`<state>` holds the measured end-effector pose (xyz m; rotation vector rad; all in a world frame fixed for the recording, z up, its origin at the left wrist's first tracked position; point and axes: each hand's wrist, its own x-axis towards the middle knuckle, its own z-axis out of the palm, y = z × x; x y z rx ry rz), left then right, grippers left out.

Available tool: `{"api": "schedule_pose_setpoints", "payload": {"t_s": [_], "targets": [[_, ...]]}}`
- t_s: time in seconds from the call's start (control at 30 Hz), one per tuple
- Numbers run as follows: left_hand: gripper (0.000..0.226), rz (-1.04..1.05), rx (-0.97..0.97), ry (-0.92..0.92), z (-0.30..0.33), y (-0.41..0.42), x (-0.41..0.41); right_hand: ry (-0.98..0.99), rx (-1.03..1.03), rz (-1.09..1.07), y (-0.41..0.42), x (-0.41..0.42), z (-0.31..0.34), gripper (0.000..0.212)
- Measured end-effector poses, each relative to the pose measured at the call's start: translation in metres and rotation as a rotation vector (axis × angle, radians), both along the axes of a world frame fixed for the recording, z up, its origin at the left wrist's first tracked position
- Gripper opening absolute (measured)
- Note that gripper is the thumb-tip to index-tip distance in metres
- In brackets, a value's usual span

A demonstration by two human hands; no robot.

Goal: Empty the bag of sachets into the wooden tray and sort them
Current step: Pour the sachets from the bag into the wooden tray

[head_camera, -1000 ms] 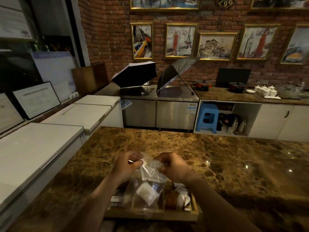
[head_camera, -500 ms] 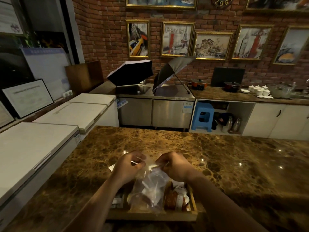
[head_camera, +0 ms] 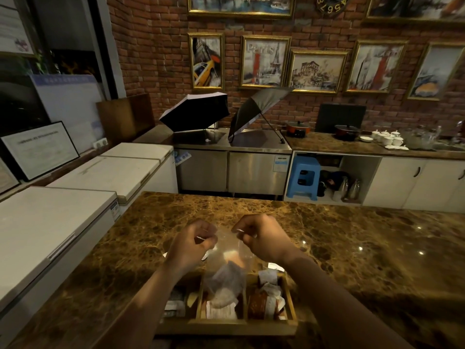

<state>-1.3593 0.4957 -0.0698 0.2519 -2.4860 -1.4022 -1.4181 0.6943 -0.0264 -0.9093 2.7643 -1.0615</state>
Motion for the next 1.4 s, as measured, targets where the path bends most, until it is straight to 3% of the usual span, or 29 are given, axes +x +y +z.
{"api": "schedule_pose_setpoints", "payload": {"t_s": [0.57, 0.73, 0.87, 1.1, 1.27, 1.4], "targets": [[0.024, 0.021, 0.071, 0.121, 0.023, -0.002, 0.01, -0.089, -0.182, 0.011, 0.005, 0.006, 0.029, 0.025], [0.061, -0.082, 0.153, 0.009, 0.024, 0.0, 0.016, -0.112, -0.259, -0.039, 0.015, 0.005, 0.032, 0.023], [0.086, -0.168, 0.338, -0.112, 0.017, 0.007, 0.02, -0.182, -0.381, -0.11, 0.029, 0.002, 0.028, 0.023], [0.089, -0.156, 0.55, -0.15, 0.0, 0.013, 0.018, -0.38, -0.645, -0.3, 0.069, -0.001, 0.018, 0.021], [0.061, -0.14, 0.622, -0.127, 0.004, 0.046, 0.0, -0.487, -0.703, -0.367, 0.112, 0.002, 0.0, 0.016], [0.068, -0.157, 0.616, -0.118, 0.0, 0.077, -0.018, -0.484, -0.701, -0.463, 0.15, 0.002, -0.012, 0.026]]}}
